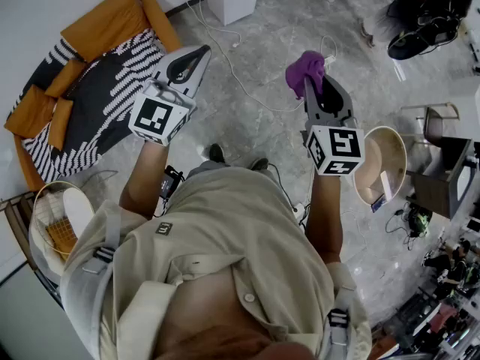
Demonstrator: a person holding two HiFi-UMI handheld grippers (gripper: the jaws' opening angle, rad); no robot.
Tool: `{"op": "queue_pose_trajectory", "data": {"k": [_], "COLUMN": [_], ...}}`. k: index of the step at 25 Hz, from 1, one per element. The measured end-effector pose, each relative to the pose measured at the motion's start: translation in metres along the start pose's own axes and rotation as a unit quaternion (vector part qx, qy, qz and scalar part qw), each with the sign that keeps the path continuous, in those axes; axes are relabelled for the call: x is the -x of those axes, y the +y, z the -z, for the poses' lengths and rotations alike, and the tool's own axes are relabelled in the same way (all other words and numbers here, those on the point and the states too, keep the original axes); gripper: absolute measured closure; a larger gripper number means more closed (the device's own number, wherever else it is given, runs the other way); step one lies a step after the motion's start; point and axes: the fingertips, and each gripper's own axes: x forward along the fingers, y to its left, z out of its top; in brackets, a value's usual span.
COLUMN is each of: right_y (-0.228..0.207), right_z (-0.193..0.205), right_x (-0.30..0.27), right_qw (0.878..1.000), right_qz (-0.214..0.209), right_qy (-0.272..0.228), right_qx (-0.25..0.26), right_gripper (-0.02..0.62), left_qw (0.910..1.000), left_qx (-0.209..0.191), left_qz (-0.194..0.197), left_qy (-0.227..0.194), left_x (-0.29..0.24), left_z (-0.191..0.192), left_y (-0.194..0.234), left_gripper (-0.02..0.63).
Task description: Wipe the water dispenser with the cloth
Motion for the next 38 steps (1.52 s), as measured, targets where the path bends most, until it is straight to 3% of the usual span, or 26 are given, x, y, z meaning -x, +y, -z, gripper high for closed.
{"op": "queue_pose_trajectory", "data": {"k": [15,20,30,38], "right_y": [0.028,0.026,0.0,-0.061], "right_z": [-0.011,-0.017,-0.016,-0.024], "right_x": [-0.038,-0.054,-0.13,-0.211], "right_qw": [1.0,1.0,0.998,0.993], "right_qz": [0.01,-0.005,-0.047,-0.1], "right_qy": [0.006,0.0,-0.005,-0.003], "right_qx": [0.01,-0.02,-0.042,-0.057], "right_gripper": [0.505,0.502,0.502,0.502], "left_qw": [0.9998,0.9997,0.999,0.9955], "left_qx": [0.013,0.023,0.024,0.02], "left_qz": [0.007,0.007,-0.03,-0.08], "left_qy": [-0.012,-0.008,0.021,0.046], "left_x": [0.011,0.003,-0.032,-0.101], "left_z": [0.017,0.023,0.049,0.05], "left_y": [0.044,0.054,0.093,0.122], "left_gripper": [0.591,0.591,0.589,0.591]}}
